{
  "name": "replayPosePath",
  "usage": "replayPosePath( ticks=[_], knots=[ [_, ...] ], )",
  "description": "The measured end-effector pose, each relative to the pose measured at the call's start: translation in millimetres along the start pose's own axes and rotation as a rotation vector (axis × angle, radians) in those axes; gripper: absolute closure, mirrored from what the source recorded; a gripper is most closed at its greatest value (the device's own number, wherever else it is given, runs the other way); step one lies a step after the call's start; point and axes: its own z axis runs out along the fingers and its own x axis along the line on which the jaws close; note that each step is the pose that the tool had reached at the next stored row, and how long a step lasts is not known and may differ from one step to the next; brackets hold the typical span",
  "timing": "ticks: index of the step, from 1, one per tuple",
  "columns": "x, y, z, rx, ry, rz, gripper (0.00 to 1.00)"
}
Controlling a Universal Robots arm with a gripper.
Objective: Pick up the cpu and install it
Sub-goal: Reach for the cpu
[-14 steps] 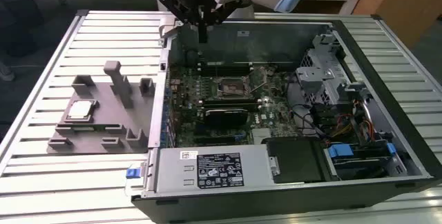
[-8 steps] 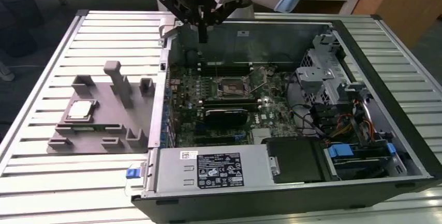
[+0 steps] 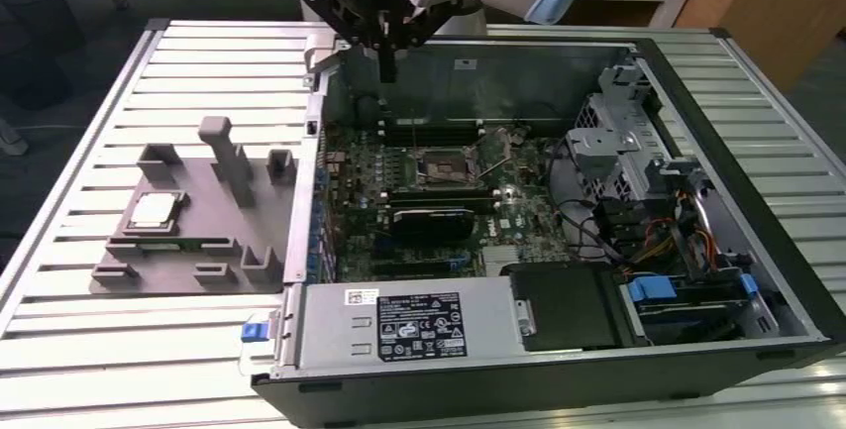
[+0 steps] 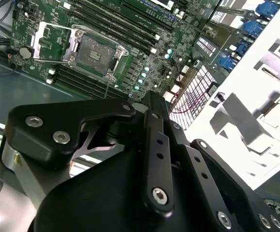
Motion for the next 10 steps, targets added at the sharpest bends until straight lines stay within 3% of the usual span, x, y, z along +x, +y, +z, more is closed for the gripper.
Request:
replayPosePath(
  ticks=[10],
  knots=[
    [7.4,-0.6,-0.2,0.0,0.0,0.0,0.89]
  ],
)
